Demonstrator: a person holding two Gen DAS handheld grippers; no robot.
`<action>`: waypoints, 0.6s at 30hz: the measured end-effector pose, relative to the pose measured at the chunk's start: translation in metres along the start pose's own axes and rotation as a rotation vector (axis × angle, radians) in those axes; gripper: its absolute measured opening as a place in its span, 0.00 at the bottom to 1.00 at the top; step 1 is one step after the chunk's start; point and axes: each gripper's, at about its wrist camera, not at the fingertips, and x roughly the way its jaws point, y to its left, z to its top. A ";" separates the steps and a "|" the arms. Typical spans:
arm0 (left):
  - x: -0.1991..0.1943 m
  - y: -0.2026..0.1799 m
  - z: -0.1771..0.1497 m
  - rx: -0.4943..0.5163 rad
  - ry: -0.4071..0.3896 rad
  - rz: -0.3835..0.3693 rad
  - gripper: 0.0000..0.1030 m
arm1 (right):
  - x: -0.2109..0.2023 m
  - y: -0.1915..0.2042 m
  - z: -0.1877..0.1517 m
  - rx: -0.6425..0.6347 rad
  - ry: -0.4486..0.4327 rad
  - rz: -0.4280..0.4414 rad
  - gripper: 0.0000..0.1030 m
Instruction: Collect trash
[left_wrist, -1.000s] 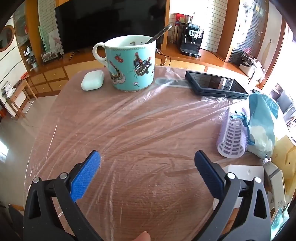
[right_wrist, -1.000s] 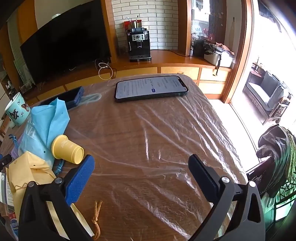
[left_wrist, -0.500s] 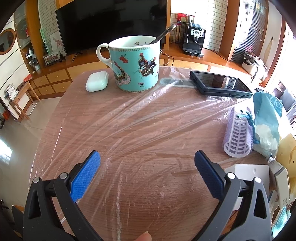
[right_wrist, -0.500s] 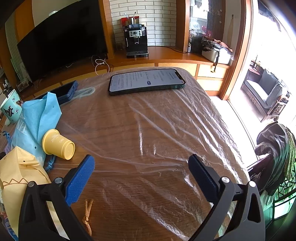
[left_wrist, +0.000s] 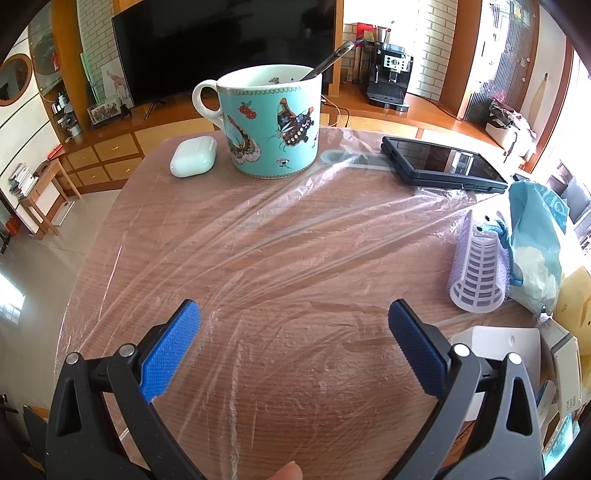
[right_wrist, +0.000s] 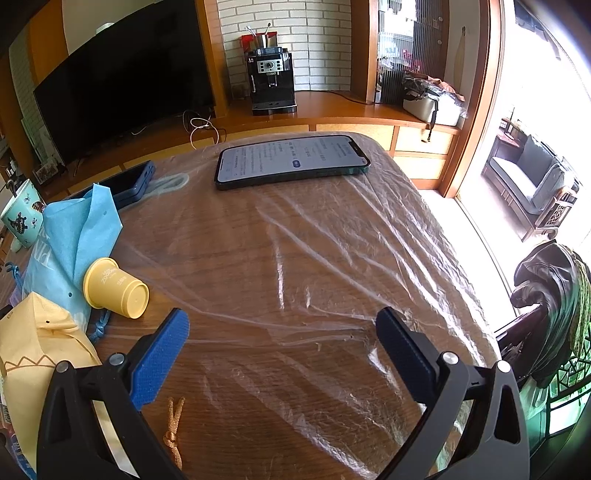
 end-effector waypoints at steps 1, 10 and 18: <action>0.000 0.000 0.000 0.000 0.000 0.001 0.99 | 0.000 0.000 0.000 0.001 0.000 0.001 0.96; 0.001 0.002 -0.001 -0.007 0.001 -0.008 0.99 | 0.001 -0.005 0.001 0.017 0.005 0.012 0.96; -0.004 -0.001 0.001 0.001 -0.005 -0.006 0.99 | -0.001 -0.004 0.001 0.006 -0.002 0.012 0.96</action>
